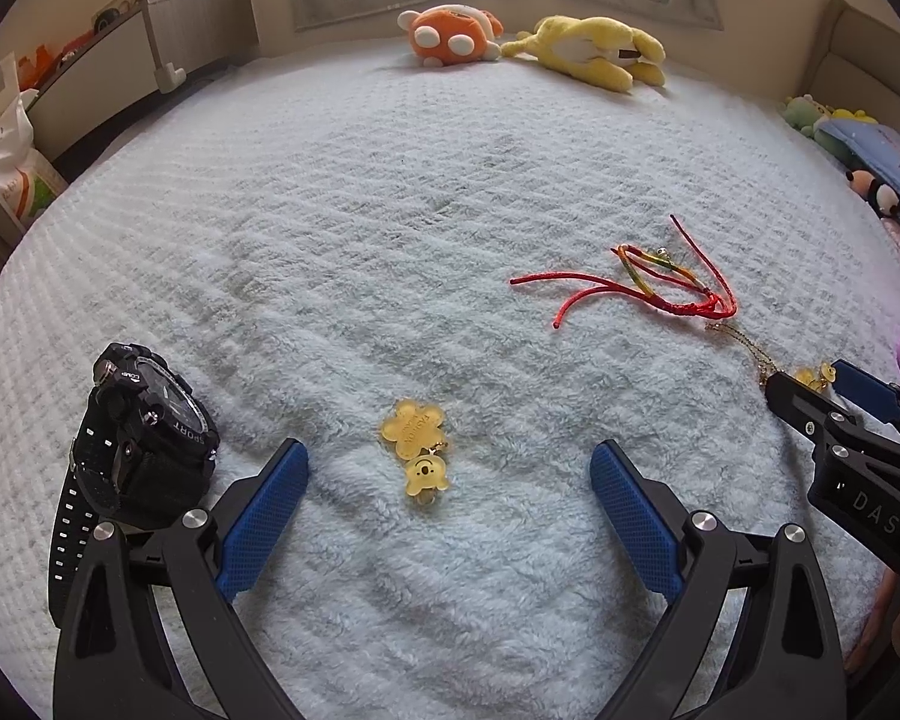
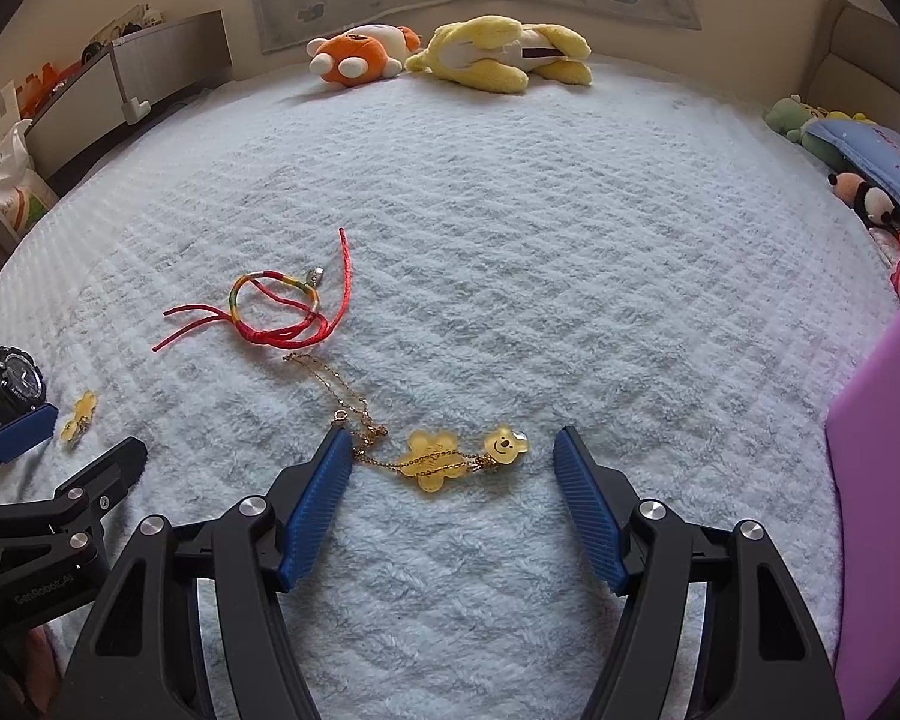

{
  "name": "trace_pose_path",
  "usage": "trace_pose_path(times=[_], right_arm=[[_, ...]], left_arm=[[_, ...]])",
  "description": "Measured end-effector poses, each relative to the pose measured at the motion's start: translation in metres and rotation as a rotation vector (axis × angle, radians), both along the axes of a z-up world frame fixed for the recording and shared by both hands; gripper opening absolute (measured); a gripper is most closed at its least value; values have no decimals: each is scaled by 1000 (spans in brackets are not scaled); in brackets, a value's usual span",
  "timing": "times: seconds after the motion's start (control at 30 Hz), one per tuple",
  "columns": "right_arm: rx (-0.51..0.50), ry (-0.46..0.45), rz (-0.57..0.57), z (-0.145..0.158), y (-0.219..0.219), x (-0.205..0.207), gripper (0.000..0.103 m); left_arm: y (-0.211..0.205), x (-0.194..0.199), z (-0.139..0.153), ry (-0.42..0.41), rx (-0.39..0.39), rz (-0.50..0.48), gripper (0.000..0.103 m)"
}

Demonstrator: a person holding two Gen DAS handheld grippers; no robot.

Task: Organize jewelry
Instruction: 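Close the left tool on the yellow flower charm while the right tool grasps the gold flower chain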

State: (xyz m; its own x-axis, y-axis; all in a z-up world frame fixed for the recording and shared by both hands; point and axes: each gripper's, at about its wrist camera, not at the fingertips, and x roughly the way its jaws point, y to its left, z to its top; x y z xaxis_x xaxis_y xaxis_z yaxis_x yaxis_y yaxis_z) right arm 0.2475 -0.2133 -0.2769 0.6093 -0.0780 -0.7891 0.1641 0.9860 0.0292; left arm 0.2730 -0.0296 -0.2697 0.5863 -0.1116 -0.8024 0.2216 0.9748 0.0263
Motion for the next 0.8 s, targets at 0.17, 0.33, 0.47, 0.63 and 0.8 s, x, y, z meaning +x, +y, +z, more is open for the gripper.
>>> trace_pose_path(times=[0.17,0.33,0.47,0.63,0.8], right_arm=[[-14,-2,19,1,5,1,60],[-18,-3,24,2,4,1,58],[-20,-5,30,4,4,-1,55],[-26,-7,43,6,8,-2,49],[-40,-6,70,8,15,-2,39]], left_arm=[[-1,-1,-2,-7,0,-2,92],[0,-3,-2,0,-4,-5,88],[-1,-8,0,-9,1,-11,81],[-2,-16,2,-20,4,-32,67],[-3,-20,4,-23,3,-47,53]])
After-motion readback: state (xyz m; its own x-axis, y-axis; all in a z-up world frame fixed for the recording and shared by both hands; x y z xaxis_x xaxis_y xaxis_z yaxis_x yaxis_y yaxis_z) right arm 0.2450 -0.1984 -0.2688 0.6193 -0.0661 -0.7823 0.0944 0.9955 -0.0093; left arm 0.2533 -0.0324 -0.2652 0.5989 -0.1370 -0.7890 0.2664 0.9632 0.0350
